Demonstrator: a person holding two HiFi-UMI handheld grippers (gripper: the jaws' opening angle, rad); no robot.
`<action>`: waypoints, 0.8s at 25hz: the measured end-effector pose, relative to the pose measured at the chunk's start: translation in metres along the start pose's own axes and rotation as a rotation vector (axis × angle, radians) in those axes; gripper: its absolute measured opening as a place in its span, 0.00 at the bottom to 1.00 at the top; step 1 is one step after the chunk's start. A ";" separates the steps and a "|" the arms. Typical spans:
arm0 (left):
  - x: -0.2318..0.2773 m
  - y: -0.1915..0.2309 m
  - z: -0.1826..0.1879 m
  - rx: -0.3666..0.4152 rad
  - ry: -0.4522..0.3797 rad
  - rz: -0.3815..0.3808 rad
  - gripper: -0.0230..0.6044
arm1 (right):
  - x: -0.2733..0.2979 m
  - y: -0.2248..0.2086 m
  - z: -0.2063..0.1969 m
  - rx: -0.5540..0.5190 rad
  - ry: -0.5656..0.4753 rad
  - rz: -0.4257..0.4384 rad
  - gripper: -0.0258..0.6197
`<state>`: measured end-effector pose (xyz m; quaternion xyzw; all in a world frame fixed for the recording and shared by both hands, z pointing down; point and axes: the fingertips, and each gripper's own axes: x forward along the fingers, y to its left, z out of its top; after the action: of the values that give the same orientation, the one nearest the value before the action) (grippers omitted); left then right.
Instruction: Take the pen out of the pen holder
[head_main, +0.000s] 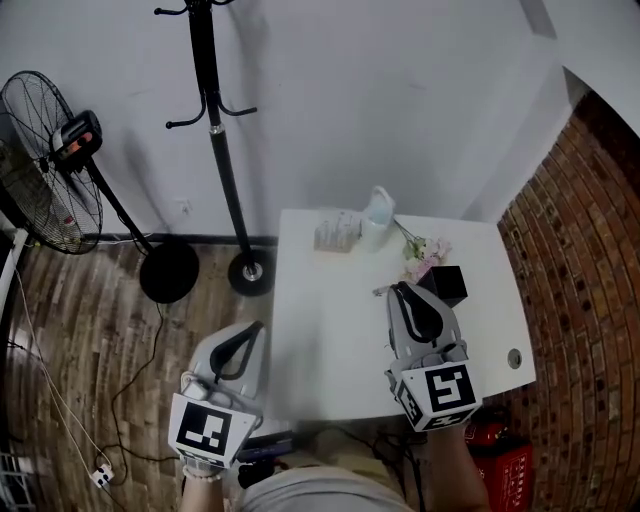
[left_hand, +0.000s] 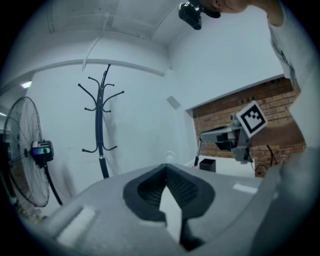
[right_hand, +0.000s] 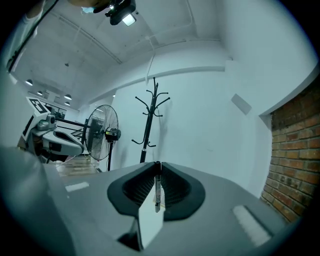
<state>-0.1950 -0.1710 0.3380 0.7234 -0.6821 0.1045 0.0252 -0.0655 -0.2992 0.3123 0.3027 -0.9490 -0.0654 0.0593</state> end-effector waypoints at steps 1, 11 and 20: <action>-0.006 0.004 -0.001 0.000 -0.001 0.006 0.02 | 0.001 0.008 0.002 -0.001 -0.002 0.008 0.10; -0.061 0.034 -0.009 -0.013 -0.011 0.060 0.02 | 0.004 0.080 0.011 0.002 -0.017 0.097 0.10; -0.093 0.044 -0.018 -0.007 -0.013 0.094 0.02 | -0.003 0.123 0.009 0.004 -0.009 0.142 0.10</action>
<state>-0.2456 -0.0796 0.3333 0.6909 -0.7159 0.0984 0.0185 -0.1342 -0.1973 0.3226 0.2345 -0.9684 -0.0605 0.0590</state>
